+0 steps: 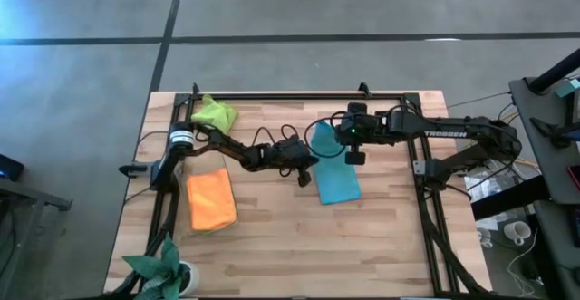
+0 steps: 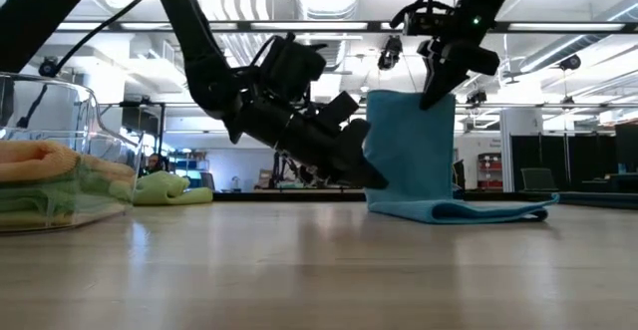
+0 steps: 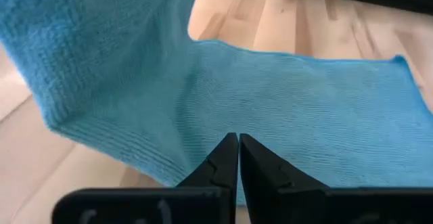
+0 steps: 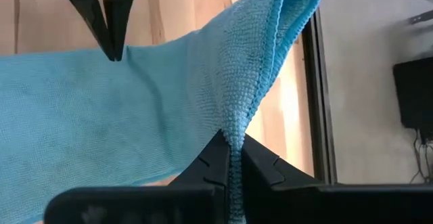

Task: Fold microfiber towels
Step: Fold the blue microfiber towel on the table

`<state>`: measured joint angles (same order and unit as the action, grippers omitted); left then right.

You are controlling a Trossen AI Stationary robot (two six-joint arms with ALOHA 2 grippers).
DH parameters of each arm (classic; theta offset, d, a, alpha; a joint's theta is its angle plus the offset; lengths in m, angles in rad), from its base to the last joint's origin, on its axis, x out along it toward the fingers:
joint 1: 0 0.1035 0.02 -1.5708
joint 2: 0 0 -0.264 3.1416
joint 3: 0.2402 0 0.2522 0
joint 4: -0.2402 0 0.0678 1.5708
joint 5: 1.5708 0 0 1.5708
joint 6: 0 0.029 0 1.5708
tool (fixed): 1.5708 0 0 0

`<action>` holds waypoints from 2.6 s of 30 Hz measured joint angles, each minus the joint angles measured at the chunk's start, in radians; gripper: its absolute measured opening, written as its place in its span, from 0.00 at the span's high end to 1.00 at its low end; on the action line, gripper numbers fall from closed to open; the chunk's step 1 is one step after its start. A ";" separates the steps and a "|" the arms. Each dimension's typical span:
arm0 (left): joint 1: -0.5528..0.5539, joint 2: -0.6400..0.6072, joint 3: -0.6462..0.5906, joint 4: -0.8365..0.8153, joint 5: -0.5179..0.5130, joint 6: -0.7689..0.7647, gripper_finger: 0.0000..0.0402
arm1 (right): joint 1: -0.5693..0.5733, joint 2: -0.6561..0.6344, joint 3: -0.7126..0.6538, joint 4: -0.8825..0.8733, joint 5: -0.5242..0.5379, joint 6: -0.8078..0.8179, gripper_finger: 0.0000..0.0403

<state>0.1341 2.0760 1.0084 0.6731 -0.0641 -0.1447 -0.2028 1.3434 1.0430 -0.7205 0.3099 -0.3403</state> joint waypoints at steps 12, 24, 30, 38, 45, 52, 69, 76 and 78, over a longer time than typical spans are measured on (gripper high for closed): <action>0.038 0.038 0.004 -0.018 -0.068 -0.008 1.00 | 0.040 -0.051 0.024 -0.009 -0.057 -0.027 0.97; 0.054 0.034 0.000 -0.034 -0.047 -0.028 1.00 | 0.101 -0.058 0.017 -0.129 -0.182 0.038 0.97; 0.054 -0.001 0.000 -0.033 -0.028 -0.033 1.00 | 0.147 -0.056 -0.045 -0.107 -0.205 0.070 0.97; 0.053 -0.020 0.000 -0.037 0.012 -0.029 1.00 | 0.191 -0.053 -0.128 -0.006 -0.189 0.104 0.97; 0.021 -0.019 0.001 -0.059 0.112 -0.024 1.00 | 0.190 -0.053 -0.091 -0.006 -0.078 0.067 0.97; 0.028 -0.016 0.003 -0.059 0.015 -0.031 1.00 | 0.190 -0.058 -0.005 -0.011 -0.067 -0.007 0.97; 0.099 -0.015 0.008 0.007 -0.025 -0.051 1.00 | 0.189 -0.058 0.038 -0.059 0.095 -0.044 0.97; 0.067 -0.016 0.007 -0.027 0.101 -0.058 1.00 | 0.183 -0.058 0.013 -0.049 0.075 -0.010 0.97; 0.057 -0.021 0.005 -0.052 0.102 -0.058 1.00 | 0.183 -0.058 -0.009 -0.047 0.051 -0.008 0.97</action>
<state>0.1915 2.0546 1.0138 0.6206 0.0375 -0.2031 -0.0197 1.2854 1.0338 -0.7673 0.3610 -0.3478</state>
